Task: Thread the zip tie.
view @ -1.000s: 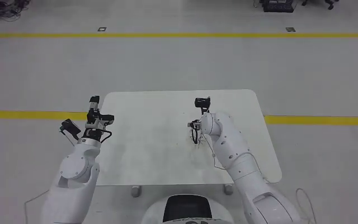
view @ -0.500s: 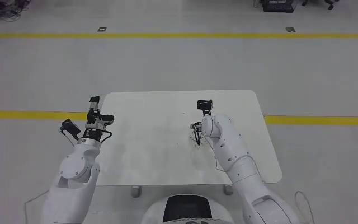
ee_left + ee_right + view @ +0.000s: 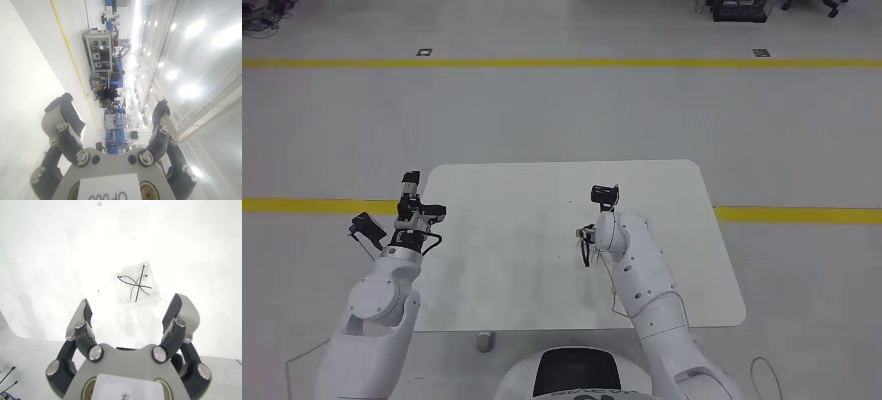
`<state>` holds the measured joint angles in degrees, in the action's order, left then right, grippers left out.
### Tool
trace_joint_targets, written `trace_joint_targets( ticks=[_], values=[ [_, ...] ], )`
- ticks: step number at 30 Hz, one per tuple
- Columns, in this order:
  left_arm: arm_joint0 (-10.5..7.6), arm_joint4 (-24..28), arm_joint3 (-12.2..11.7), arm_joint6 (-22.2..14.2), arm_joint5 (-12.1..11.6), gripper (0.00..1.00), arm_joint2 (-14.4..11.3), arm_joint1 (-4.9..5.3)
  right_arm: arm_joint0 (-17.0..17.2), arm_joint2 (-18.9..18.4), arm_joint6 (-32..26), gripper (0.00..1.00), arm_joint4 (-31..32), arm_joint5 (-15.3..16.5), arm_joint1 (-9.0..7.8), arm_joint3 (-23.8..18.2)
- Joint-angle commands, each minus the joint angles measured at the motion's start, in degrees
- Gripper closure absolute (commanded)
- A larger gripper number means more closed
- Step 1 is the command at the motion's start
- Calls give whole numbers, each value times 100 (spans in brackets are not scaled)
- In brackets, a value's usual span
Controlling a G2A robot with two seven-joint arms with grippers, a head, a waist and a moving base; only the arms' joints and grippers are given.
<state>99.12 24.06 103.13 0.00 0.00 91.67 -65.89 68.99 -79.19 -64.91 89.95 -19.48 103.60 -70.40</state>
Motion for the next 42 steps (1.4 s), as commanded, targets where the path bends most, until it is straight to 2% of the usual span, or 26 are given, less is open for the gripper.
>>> trace_joint_targets(
  ticks=[1, 9, 15, 23, 28, 42],
  values=[
    [0, 0, 0, 0, 0, 0, 0, 0, -1, 8, -2, 0, 0, 0, -5, -1],
    [0, 0, 0, 0, 0, 0, 0, 0, 25, -2, 148, 0, -41, 12, -21, 115],
    [0, 0, 0, 0, 0, 0, 0, 0, -272, 0, 211, 0, 0, 0, 11, 733],
    [0, 0, 0, 0, 0, 0, 0, 0, -272, 0, 211, 0, 0, 0, 11, 733],
    [0, 0, 0, 0, 0, 0, 0, 0, -167, 6, 428, 0, 0, 0, 0, 683],
    [0, 0, 0, 0, 0, 0, 0, 0, -189, 51, 355, 0, 0, 0, -24, 676]
  ],
)
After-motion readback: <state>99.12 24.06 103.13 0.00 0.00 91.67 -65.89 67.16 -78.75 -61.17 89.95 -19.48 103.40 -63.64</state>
